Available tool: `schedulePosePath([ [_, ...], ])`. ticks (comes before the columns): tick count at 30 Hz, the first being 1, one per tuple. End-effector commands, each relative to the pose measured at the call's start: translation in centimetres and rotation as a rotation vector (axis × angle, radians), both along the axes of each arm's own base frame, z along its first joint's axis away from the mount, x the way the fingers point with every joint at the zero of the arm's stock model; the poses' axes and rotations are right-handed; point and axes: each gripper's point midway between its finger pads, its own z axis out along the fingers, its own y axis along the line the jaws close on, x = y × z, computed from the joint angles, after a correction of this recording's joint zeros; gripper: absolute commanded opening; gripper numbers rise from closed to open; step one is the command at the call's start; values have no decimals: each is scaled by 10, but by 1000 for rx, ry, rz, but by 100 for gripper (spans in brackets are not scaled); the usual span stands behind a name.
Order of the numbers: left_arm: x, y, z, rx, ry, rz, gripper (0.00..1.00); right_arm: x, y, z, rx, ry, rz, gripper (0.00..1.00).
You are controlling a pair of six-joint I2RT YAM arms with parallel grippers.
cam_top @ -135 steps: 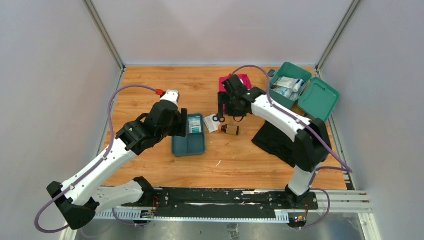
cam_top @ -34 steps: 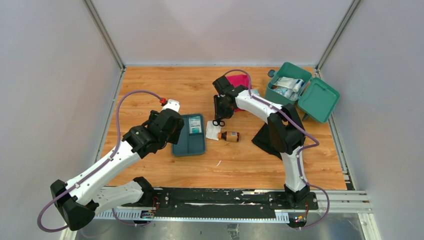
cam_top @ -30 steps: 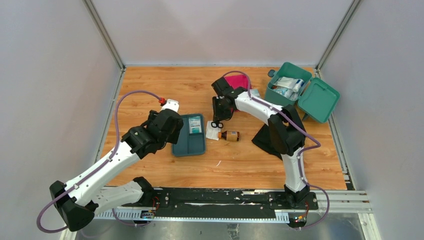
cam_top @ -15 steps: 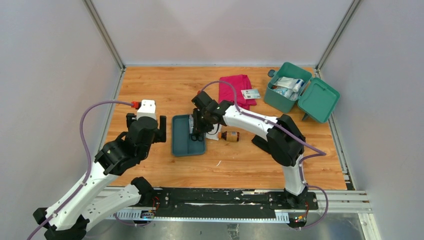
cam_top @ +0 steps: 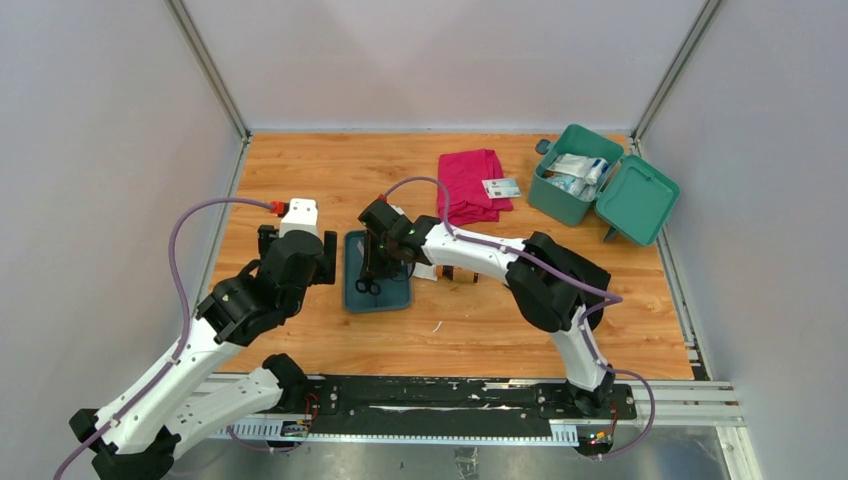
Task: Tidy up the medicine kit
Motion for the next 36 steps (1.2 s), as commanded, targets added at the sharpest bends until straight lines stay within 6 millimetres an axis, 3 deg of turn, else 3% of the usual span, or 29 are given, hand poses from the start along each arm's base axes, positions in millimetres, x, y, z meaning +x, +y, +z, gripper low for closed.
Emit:
schedulePosePath([
  [1, 2, -2, -2, 1, -3, 8, 83, 3, 14, -4, 21, 11, -29, 5],
  [10, 2, -2, -2, 1, -2, 7, 83, 4, 20, -14, 15, 18, -28, 9],
  [26, 2, -2, -3, 5, 3, 5, 83, 3, 15, -19, -19, 10, -20, 46],
  [31, 3, -2, -3, 7, 4, 6, 83, 4, 14, -10, -15, -14, -11, 47],
  [36, 3, -2, -3, 7, 4, 7, 83, 11, 4, 19, -19, -105, 8, 45],
])
